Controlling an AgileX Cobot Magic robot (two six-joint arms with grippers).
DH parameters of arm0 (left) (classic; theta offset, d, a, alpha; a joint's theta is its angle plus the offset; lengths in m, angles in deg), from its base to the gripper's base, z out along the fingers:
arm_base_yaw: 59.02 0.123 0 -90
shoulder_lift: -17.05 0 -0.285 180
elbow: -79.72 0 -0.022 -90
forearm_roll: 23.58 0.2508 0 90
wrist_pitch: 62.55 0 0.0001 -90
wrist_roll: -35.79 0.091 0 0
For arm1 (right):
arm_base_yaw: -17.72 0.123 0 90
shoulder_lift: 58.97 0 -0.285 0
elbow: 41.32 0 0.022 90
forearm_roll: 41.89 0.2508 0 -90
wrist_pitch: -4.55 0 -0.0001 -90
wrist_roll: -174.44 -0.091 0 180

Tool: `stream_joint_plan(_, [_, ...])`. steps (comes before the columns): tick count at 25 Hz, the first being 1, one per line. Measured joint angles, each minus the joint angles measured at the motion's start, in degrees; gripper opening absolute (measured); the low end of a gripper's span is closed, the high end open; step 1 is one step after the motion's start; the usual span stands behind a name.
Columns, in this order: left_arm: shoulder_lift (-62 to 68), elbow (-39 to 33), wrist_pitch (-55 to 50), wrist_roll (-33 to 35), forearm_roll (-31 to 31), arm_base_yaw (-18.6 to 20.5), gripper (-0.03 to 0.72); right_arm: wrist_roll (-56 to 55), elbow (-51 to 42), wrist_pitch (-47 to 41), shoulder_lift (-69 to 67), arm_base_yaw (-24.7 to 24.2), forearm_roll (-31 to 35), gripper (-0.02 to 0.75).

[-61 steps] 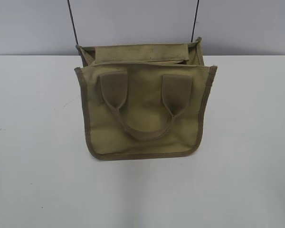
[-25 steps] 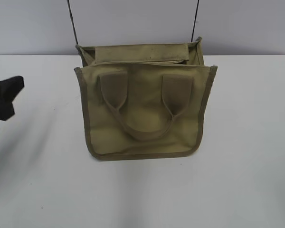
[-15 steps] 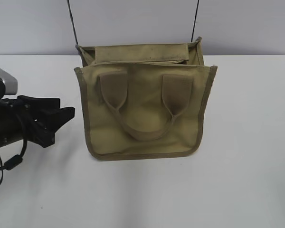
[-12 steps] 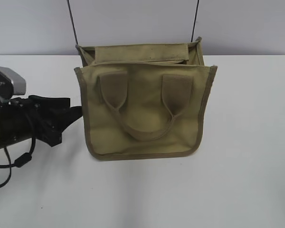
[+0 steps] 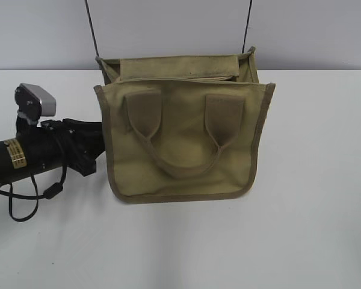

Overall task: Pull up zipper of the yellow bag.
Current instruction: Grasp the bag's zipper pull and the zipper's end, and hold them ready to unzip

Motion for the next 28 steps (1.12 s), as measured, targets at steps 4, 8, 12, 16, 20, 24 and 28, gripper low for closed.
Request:
stream_joint_plan(4, [2.41, 3.49, 0.0, -1.74, 2.36, 0.0, 0.245, 0.0, 0.0, 0.0, 0.0, 0.0, 0.0, 0.524])
stream_joint_plan(8, [4.86, 6.32, -0.05, -3.63, 4.45, 0.0, 0.244, 0.0, 0.0, 0.0, 0.0, 0.0, 0.0, 0.524])
stream_joint_plan(12, [6.67, 7.72, 0.0, -4.16, 4.93, 0.0, 0.244, 0.0, 0.0, 0.0, 0.0, 0.0, 0.0, 0.524])
stream_joint_plan(16, [8.67, 8.56, 0.84, -4.27, 4.98, 0.0, 0.242, 0.0, 0.0, 0.0, 0.0, 0.0, 0.0, 0.524])
stream_joint_plan(20, [9.05, 9.0, 2.38, -4.42, 4.45, 0.0, 0.242, 0.0, 0.0, 0.0, 0.0, 0.0, 0.0, 0.524])
stream_joint_plan(24, [9.05, 9.47, 2.65, -4.42, 3.55, 0.0, 0.232, 0.0, 0.0, 0.0, 0.0, 0.0, 0.0, 0.524])
stream_joint_plan(28, [9.05, 9.64, 2.58, -4.42, 2.93, -0.02, 0.113, 0.0, 0.0, 0.0, 0.0, 0.0, 0.0, 0.524])
